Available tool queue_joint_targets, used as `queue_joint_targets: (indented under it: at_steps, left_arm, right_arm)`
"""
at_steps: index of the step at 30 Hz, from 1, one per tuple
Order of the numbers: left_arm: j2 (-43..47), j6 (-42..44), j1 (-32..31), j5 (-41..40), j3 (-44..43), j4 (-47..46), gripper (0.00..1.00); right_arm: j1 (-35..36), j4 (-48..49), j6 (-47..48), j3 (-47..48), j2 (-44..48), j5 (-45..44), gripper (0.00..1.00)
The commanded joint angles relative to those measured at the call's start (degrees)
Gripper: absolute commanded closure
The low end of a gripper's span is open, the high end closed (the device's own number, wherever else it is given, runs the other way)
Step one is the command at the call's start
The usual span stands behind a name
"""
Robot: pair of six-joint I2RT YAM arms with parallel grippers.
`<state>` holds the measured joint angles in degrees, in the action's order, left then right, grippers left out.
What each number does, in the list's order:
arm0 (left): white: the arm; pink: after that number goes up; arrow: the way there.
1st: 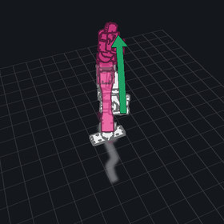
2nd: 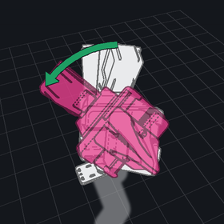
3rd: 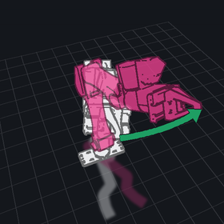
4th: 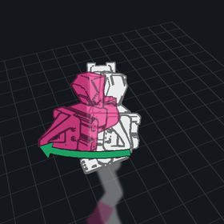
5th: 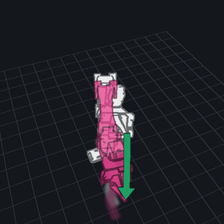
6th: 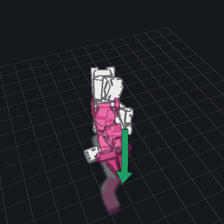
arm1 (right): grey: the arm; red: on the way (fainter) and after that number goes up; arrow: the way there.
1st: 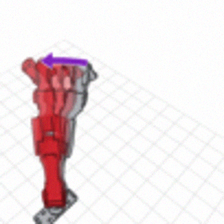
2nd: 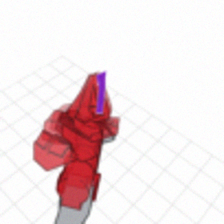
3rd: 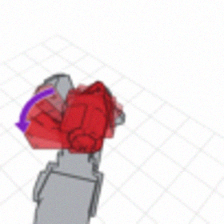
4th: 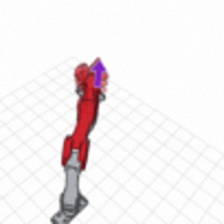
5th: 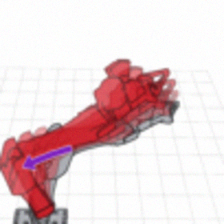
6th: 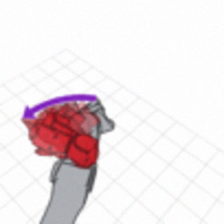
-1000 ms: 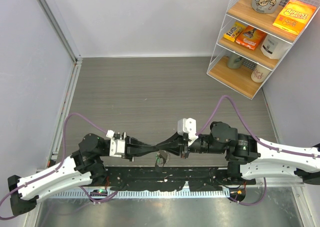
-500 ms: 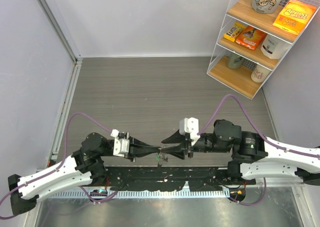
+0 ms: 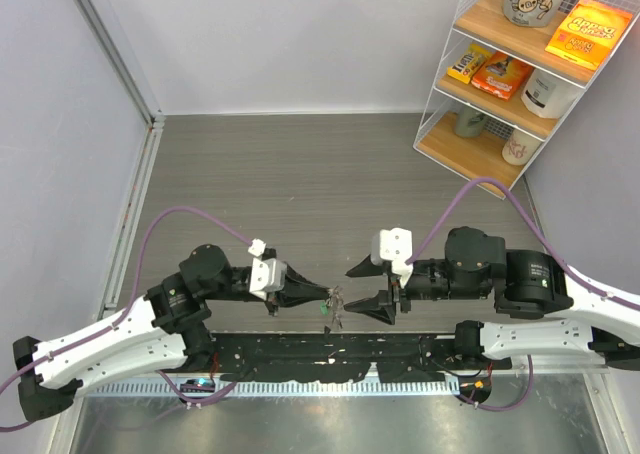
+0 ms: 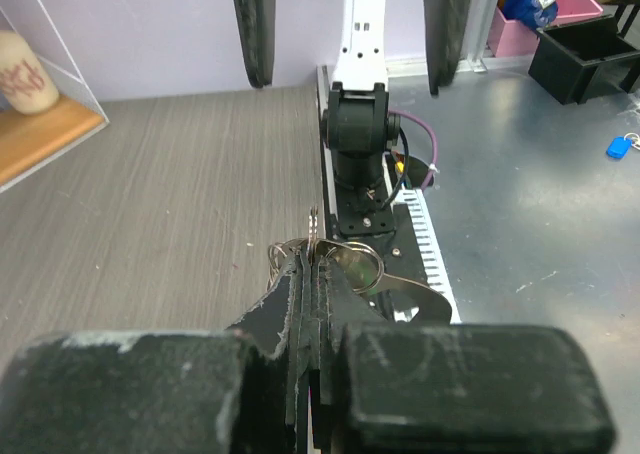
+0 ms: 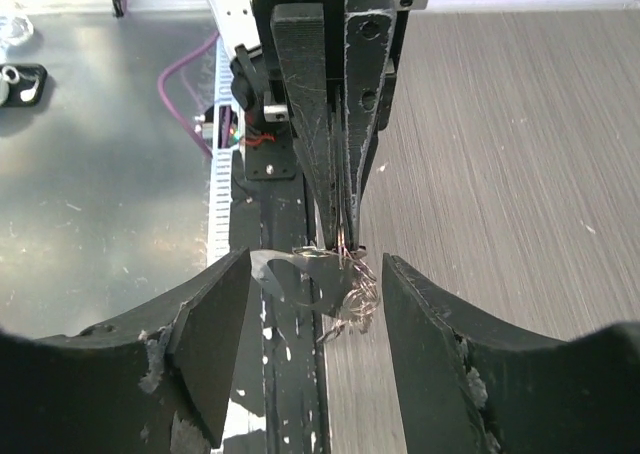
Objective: Put the keys on the keyring
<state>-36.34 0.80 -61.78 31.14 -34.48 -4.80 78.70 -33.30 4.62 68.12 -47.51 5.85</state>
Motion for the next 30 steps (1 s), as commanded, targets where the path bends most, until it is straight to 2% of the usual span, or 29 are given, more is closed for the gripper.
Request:
queue_joint_targets:
  at_steps: [1,8,15,22,30]
  left_arm:
    - [-3.56,1.14,-0.27,-0.2,-9.09,10.05,1.0]
    - [-9.71,-0.45,-1.15,-1.68,-18.77,23.24,1.0]
    - [-15.6,-2.12,-1.41,-0.46,-25.8,35.45,1.0]
    - [-19.03,-1.06,-2.55,1.03,-29.76,42.49,1.0]
    - [-19.65,0.7,-3.61,2.35,-29.6,43.03,1.0]
  right_arm:
    - [0.23,-9.92,1.88,5.7,-3.72,-2.33,0.39]
    - [0.32,-15.91,4.43,9.23,-5.93,-3.03,0.4]
    - [0.23,-14.95,7.06,8.26,-5.05,-1.98,0.47]
    - [0.23,-15.22,8.82,8.52,-8.21,0.57,0.5]
    - [0.23,-11.0,10.32,6.42,-9.45,3.29,0.54]
